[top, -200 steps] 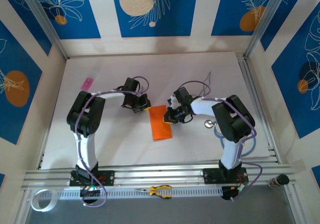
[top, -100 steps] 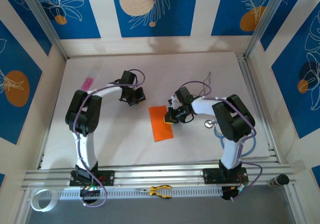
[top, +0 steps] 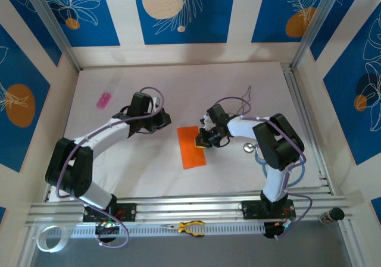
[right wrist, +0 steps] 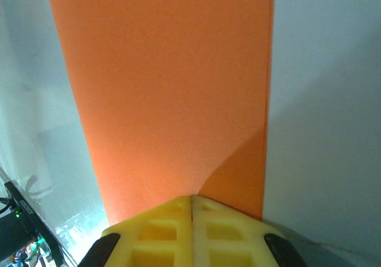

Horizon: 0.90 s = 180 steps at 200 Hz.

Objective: Fold a paper plane with a square sheet of paper (pick it up from the middle)
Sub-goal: Fold the triangle a second time at the center of the table.

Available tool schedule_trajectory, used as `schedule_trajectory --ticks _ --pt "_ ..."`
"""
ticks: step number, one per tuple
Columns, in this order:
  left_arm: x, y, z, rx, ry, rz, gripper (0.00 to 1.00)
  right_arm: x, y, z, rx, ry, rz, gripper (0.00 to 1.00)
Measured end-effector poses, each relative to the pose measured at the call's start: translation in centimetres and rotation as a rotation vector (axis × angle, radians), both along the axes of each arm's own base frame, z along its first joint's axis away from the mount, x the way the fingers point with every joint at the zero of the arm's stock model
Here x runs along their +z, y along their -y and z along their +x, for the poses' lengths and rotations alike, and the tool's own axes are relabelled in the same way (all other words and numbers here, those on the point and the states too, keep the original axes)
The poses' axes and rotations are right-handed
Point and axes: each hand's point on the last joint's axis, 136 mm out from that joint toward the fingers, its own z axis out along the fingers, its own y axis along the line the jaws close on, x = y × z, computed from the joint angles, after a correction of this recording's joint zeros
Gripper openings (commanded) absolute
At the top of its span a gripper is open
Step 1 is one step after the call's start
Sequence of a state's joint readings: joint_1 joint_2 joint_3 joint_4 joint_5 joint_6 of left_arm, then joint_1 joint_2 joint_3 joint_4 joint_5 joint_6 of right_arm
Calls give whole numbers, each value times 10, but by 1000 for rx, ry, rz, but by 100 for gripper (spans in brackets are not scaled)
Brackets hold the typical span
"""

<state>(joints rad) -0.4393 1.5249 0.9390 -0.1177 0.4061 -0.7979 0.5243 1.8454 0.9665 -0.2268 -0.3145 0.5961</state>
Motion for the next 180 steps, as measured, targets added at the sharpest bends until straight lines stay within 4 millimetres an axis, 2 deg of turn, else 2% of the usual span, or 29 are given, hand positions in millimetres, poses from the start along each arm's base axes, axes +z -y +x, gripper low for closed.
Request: schedule_trajectory --ticks 59,89,111,138,160,180 --pt "-17 60 -57 -179 -31 -67 6 -1 2 -9 -23 -12 7 0" --pt "-47 82 -89 -247 -94 -58 6 -1 2 -10 -32 -13 4 0" --pt "-71 85 -112 -274 -149 -37 5 -1 2 -10 -38 -13 4 0" --pt "-96 76 -137 -280 -201 -10 5 -1 2 -10 -40 -9 -3 0" --pt "-111 66 -150 -274 -231 1 5 -1 2 -10 -41 -9 -5 0" --pt "-112 67 -151 -278 -212 -25 4 -1 2 -10 -43 -9 -11 0"
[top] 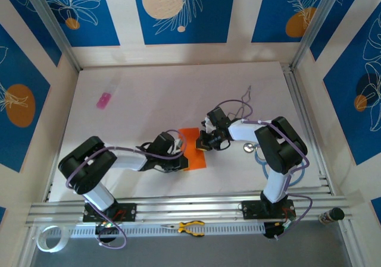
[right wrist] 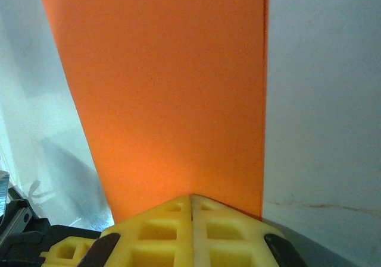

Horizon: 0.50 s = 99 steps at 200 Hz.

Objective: Fold a paper plane with a square sheet of paper (pick it up from the middle)
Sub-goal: Fold the triangle a second time at the center of the table.

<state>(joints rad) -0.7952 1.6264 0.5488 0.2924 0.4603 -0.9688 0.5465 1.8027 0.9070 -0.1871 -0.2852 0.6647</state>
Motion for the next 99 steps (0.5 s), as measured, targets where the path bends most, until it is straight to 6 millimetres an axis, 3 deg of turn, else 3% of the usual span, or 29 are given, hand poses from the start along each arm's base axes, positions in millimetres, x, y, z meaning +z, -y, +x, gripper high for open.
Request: schedule_trajectory --ticks 68,99 --pt "5 -11 -17 -9 1 -12 3 1 -2 -2 8 -3 -15 0" --pt "32 -11 -12 -35 64 4 5 1 -2 -2 9 -1 -22 0"
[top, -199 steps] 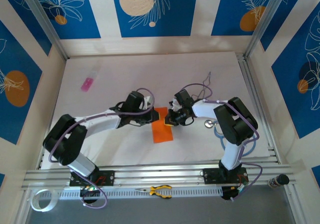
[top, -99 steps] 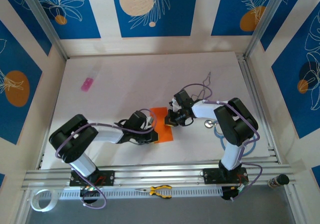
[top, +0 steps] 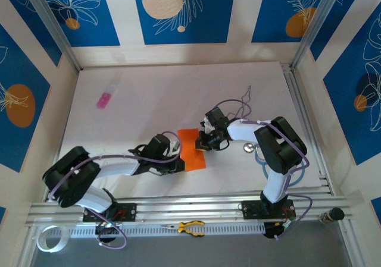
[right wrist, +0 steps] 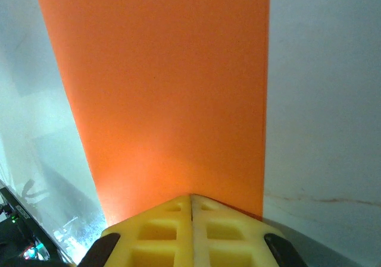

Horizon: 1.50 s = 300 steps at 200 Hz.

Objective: Fold a paper plane with a square sheet of paper (pick it up from the middle)
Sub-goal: Fold the triangle a second time at the center of the table.

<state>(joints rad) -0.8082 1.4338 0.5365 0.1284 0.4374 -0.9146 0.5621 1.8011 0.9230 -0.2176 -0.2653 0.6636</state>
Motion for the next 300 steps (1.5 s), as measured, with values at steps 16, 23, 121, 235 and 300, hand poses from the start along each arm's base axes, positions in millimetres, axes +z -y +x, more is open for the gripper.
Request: schedule_trajectory --ticks 16,23,121,235,300 --pt "23 5 15 2 67 -6 6 0 0 0 1 2 -4 0" --pt "34 6 23 7 98 -12 6 0 0 -1 2 3 -6 0" --pt "18 -1 144 153 57 -24 2 24 -4 -10 16 33 -1 14" --pt "-22 -14 158 174 -8 25 0 32 36 -55 -184 -13 5 34" --pt "-30 -16 156 171 -8 15 0 17 42 -68 -262 -96 14 35"
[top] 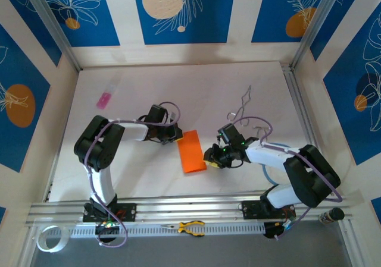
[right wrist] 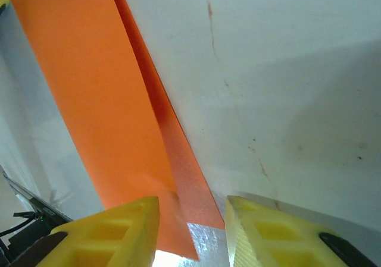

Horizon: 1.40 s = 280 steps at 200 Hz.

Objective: Fold a paper plane with a square sheet of paper (pick it up from the middle)
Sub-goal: Fold the triangle a second time at the center of the table.

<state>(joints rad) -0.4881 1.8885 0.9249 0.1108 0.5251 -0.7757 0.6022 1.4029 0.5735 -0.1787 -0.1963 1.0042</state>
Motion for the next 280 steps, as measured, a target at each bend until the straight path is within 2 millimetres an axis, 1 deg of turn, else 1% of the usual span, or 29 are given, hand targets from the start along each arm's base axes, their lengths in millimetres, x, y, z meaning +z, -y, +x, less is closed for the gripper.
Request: schedule_trajectory --ticks 68,96,119,139,169,202,221,245,257,280 --pt "1 0 0 -3 2 -7 0 2 -18 -1 28 -24 88 36" --pt "1 2 0 -26 11 -17 0 9 -25 2 50 -6 134 35" --pt "2 8 2 -57 17 -36 0 15 -29 7 62 15 175 35" --pt "3 13 5 -83 24 -47 0 14 -30 14 67 18 213 34" --pt "3 20 11 -117 36 -57 0 5 -29 21 75 -7 223 33" --pt "4 25 16 -153 47 -62 0 6 -28 30 82 4 245 31" --pt "4 26 17 -171 52 -54 2 5 -29 32 88 5 262 27" --pt "5 26 17 -185 56 -41 5 -2 -29 32 94 -10 271 26" --pt "5 25 17 -184 52 -33 8 -5 -29 32 95 -17 271 26" --pt "5 24 18 -184 50 -21 15 -4 -30 35 98 -12 289 23"
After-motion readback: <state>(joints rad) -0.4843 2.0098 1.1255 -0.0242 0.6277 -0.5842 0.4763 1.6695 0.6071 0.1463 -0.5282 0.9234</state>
